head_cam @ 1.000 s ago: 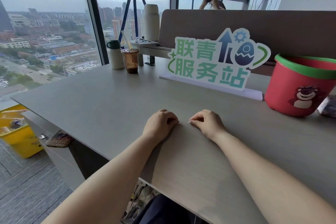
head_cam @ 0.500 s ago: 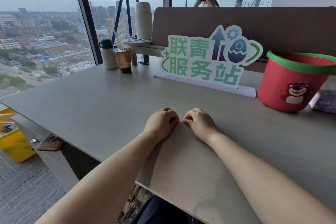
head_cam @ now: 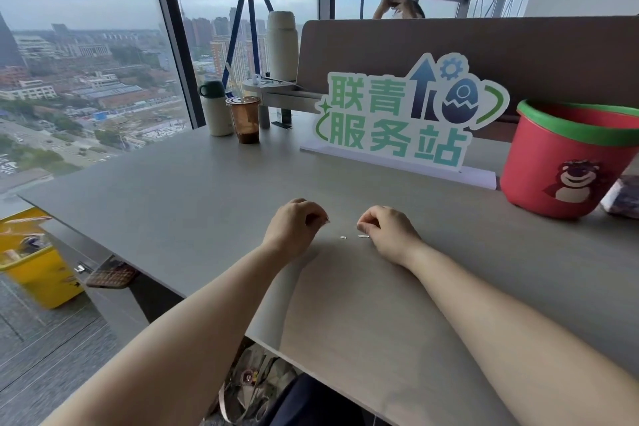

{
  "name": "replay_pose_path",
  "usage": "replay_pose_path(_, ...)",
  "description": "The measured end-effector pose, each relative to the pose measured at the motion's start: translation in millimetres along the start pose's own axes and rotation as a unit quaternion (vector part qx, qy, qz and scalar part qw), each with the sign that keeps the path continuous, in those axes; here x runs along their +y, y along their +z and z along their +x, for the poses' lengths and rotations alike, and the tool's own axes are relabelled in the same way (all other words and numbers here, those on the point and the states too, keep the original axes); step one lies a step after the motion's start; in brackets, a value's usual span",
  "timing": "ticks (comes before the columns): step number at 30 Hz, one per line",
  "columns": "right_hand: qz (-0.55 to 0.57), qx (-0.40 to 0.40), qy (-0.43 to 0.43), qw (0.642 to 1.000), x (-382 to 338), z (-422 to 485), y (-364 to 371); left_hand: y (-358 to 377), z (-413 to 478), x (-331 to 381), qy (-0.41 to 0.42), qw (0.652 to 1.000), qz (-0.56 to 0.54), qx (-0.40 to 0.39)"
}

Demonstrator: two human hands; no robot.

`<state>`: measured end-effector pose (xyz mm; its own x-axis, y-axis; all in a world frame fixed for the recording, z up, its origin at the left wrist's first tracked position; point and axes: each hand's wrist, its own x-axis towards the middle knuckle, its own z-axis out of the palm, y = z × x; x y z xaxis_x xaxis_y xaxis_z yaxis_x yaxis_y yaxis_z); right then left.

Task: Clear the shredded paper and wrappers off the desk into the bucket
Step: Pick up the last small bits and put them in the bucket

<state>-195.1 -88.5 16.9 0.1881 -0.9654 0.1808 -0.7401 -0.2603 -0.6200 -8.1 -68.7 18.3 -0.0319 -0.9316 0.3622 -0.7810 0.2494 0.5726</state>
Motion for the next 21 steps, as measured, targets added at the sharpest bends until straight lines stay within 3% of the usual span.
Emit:
replay_pose_path(7,-0.044,0.002,-0.027,0.999,7,-4,0,13,-11,-4,0.0,1.0,0.002,-0.019)
replay_pose_path(17,0.008,-0.006,-0.054,0.999,12,-12,-9,12,-11,-5,0.003,1.0,0.014,-0.017)
replay_pose_path(21,-0.056,-0.015,-0.044,0.997,7,-6,-3,13,-13,-4,0.004,1.0,0.022,-0.016)
